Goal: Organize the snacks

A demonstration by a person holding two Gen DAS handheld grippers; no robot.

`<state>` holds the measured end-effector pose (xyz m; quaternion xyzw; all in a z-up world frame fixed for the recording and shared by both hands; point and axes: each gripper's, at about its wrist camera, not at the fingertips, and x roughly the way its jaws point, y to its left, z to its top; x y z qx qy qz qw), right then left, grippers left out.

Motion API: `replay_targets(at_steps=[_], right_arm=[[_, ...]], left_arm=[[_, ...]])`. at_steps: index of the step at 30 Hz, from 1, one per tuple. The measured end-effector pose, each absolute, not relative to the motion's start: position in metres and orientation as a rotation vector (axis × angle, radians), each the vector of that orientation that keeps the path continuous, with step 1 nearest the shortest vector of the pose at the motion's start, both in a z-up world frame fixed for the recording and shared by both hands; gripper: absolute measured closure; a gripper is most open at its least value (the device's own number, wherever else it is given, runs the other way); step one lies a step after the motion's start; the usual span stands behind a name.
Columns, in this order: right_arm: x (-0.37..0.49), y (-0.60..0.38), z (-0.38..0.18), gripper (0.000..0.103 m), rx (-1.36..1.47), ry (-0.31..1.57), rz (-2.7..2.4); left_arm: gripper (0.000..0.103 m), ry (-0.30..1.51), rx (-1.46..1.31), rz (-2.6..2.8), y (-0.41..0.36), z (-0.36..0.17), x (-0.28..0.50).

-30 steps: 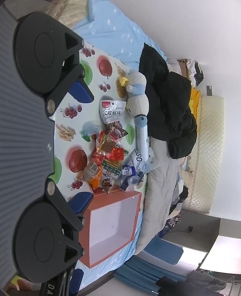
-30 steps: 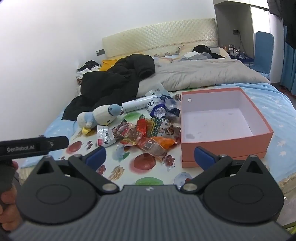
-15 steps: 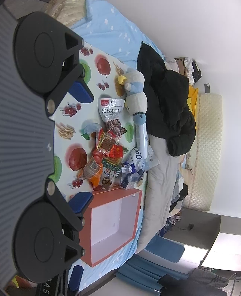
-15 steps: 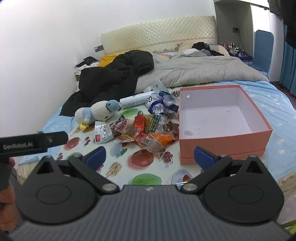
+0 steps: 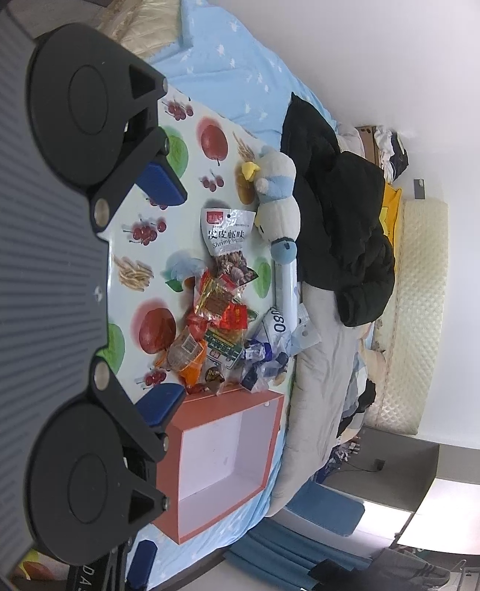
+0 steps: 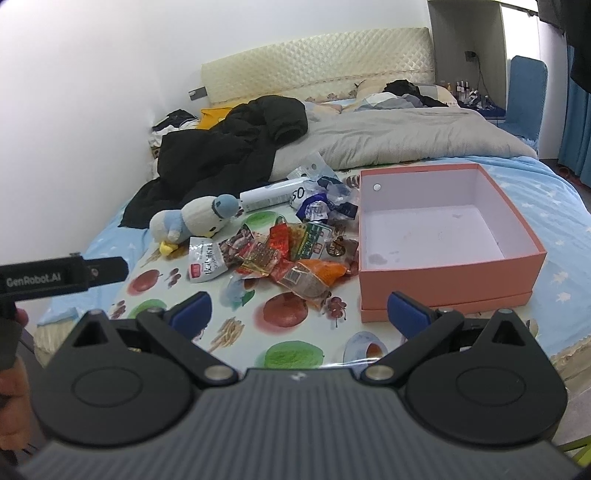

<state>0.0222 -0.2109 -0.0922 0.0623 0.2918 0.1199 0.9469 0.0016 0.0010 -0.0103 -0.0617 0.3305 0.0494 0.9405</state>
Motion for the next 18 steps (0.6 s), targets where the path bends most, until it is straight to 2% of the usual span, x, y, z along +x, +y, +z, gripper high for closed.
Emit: replay_targets(at_steps=[18], right_arm=[[0.026, -0.208, -0.110, 0.000, 0.100, 0.600, 0.246]], left_arm=[[0.000, 0.726, -0.115, 0.122, -0.006, -0.031, 0.007]])
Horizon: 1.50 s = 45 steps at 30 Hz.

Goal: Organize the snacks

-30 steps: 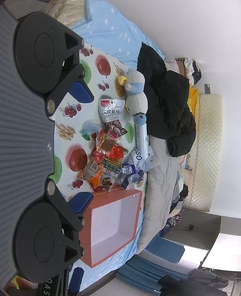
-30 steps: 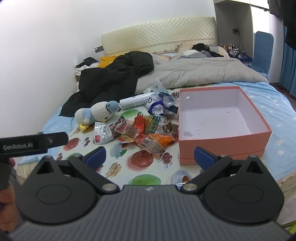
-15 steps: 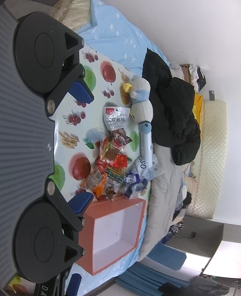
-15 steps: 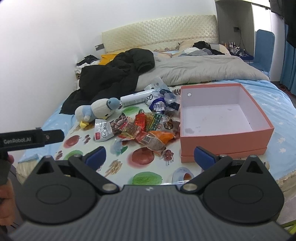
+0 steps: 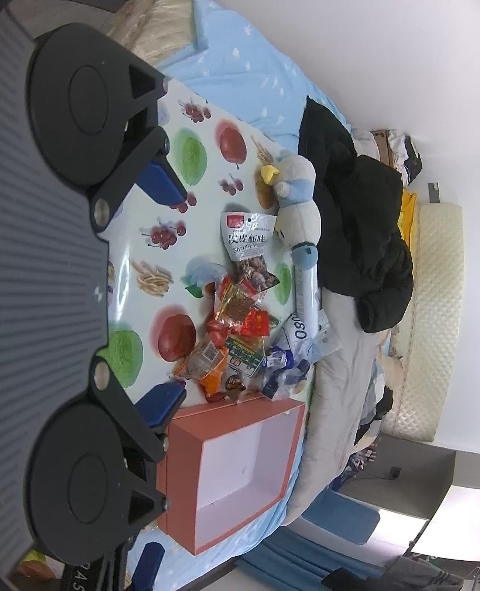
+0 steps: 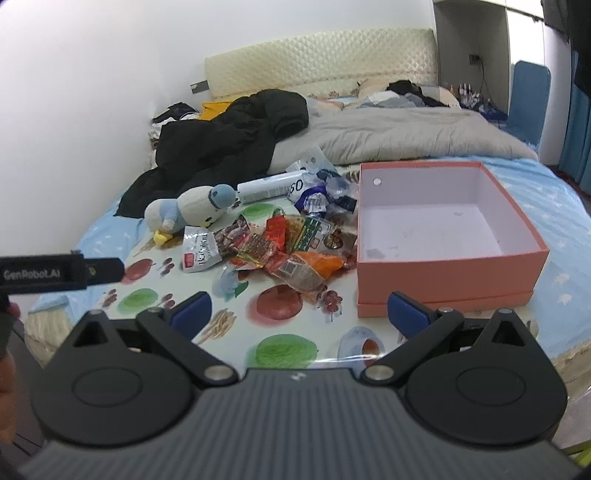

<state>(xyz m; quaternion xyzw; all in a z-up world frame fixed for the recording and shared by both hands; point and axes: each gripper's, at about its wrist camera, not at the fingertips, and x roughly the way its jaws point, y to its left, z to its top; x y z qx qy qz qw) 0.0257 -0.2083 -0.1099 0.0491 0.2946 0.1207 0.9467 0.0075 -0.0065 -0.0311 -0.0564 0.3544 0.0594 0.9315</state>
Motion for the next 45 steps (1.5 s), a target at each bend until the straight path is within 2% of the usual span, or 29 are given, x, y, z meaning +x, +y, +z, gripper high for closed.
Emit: replay_targets(at_steps=[17, 34, 35, 40, 44, 45], right_arm=[[0.025, -0.204, -0.124, 0.000, 0.082, 0.634, 0.255], [0.076, -0.189, -0.161, 0.000, 0.091, 0.707, 0.280], [0.080, -0.188, -0.163, 0.001, 0.089, 0.707, 0.281], [0.098, -0.180, -0.172, 0.022, 0.049, 0.687, 0.315], [0.110, -0.170, -0.181, 0.030, -0.007, 0.645, 0.342], [0.113, -0.167, -0.184, 0.035, -0.025, 0.636, 0.338]], left_arm=[[0.000, 0.791, -0.173, 0.117, -0.004, -0.058, 0.017], [0.000, 0.926, -0.205, 0.133, 0.010, -0.125, 0.076], [0.000, 0.933, -0.203, 0.135, 0.012, -0.129, 0.082], [0.000, 0.928, -0.201, 0.129, 0.025, -0.152, 0.102], [0.000, 0.934, -0.199, 0.106, 0.036, -0.175, 0.120], [0.001, 0.931, -0.204, 0.102, 0.039, -0.180, 0.125]])
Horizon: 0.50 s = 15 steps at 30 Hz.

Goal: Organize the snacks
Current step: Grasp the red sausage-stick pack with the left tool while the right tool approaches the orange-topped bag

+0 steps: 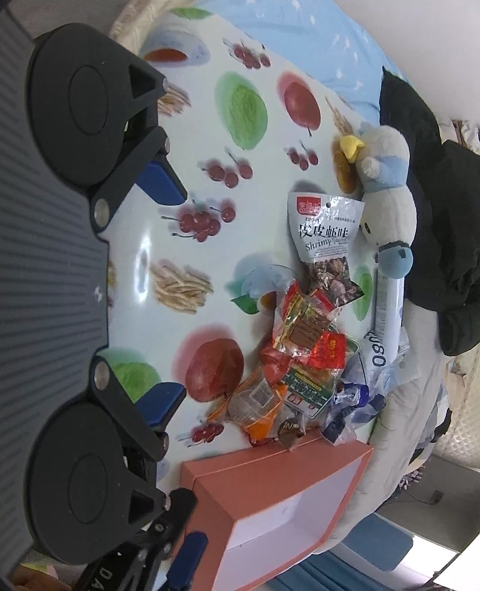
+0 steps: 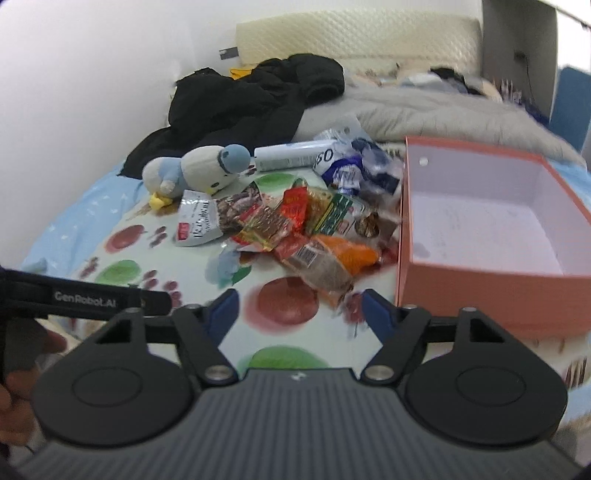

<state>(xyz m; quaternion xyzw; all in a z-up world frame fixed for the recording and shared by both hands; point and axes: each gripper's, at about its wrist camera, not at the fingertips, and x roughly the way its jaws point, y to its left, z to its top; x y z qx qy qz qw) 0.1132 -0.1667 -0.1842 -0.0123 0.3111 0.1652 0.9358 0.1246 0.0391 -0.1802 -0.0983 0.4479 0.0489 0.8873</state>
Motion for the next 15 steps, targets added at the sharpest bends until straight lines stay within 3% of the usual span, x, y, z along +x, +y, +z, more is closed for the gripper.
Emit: replay_targets(at_steps=[4, 11, 15], right_arm=[[0.129, -0.155, -0.204, 0.045, -0.062, 0.647, 0.357], [0.163, -0.130, -0.239, 0.045, -0.131, 0.661, 0.371], [0.183, -0.117, -0.253, 0.032, -0.189, 0.621, 0.282]], left_arm=[[0.001, 0.922, -0.249, 0.076, 0.053, -0.198, 0.145], [0.001, 0.926, -0.296, 0.027, 0.070, -0.228, 0.199], [0.002, 0.923, -0.303, -0.003, 0.073, -0.242, 0.229]])
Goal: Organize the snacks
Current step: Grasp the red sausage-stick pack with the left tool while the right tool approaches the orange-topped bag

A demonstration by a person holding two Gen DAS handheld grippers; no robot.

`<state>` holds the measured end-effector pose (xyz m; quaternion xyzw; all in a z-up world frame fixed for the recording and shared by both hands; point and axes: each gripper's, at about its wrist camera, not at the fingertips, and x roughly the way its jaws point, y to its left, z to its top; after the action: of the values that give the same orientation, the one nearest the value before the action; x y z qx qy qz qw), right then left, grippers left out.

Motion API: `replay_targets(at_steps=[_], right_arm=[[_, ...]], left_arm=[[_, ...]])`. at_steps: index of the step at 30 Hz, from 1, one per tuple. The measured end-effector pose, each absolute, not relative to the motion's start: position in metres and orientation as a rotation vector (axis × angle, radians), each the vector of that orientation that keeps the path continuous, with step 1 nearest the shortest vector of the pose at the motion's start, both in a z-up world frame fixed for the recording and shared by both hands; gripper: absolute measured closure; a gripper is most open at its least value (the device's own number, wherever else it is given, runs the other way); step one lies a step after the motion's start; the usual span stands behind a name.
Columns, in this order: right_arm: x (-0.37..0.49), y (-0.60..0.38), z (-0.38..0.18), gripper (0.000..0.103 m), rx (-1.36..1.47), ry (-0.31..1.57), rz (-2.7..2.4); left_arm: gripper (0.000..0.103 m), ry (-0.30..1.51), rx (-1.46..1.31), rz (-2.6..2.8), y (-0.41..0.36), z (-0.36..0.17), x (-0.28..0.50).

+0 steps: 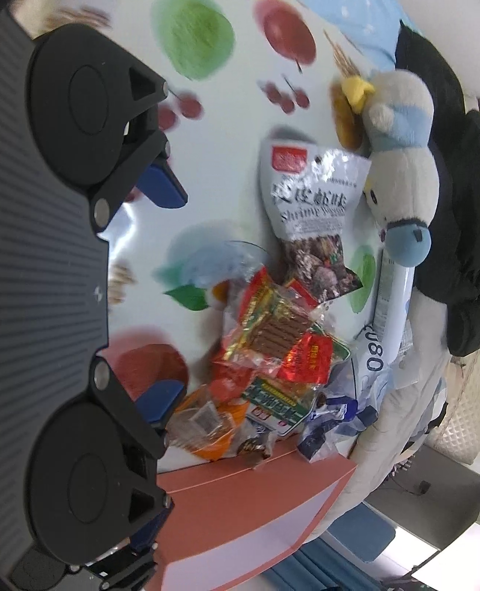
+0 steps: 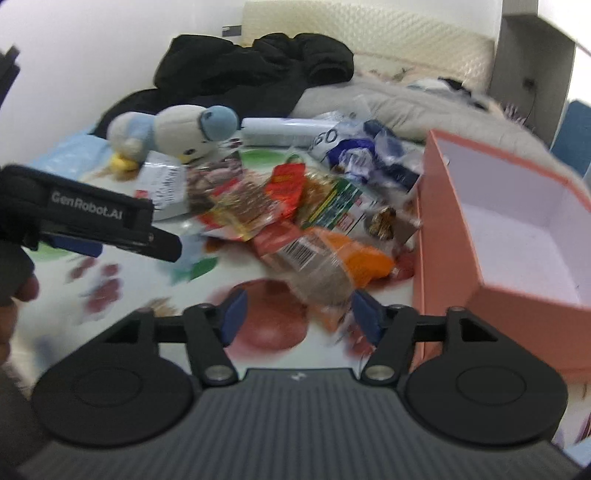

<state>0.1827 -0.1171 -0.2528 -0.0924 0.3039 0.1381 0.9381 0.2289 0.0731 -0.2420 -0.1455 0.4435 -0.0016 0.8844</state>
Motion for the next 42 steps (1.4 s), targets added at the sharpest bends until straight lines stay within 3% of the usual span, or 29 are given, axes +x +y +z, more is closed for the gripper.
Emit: replay_targets(at_steps=[4, 16, 24, 27, 33, 42], right_arm=[[0.207, -0.106, -0.262, 0.020, -0.273, 0.594, 0.293], [0.261, -0.093, -0.297, 0.020, -0.424, 0.676, 0.288], [0.256, -0.080, -0.310, 0.021, -0.595, 0.595, 0.313], [0.255, -0.079, -0.309, 0.028, -0.621, 0.579, 0.334], [0.251, -0.078, -0.305, 0.031, -0.648, 0.562, 0.363], [0.225, -0.079, -0.292, 0.032, -0.651, 0.553, 0.399]], left_arm=[[0.002, 0.895, -0.288, -0.040, 0.074, -0.248, 0.256], [0.009, 0.862, -0.096, -0.145, 0.048, -0.267, 0.332], [0.017, 0.874, 0.018, -0.165, 0.036, -0.283, 0.342], [0.024, 0.869, 0.041, -0.162, 0.033, -0.286, 0.339], [0.035, 0.864, 0.046, -0.150, 0.033, -0.279, 0.329], [0.038, 0.892, -0.047, -0.090, 0.043, -0.262, 0.293]])
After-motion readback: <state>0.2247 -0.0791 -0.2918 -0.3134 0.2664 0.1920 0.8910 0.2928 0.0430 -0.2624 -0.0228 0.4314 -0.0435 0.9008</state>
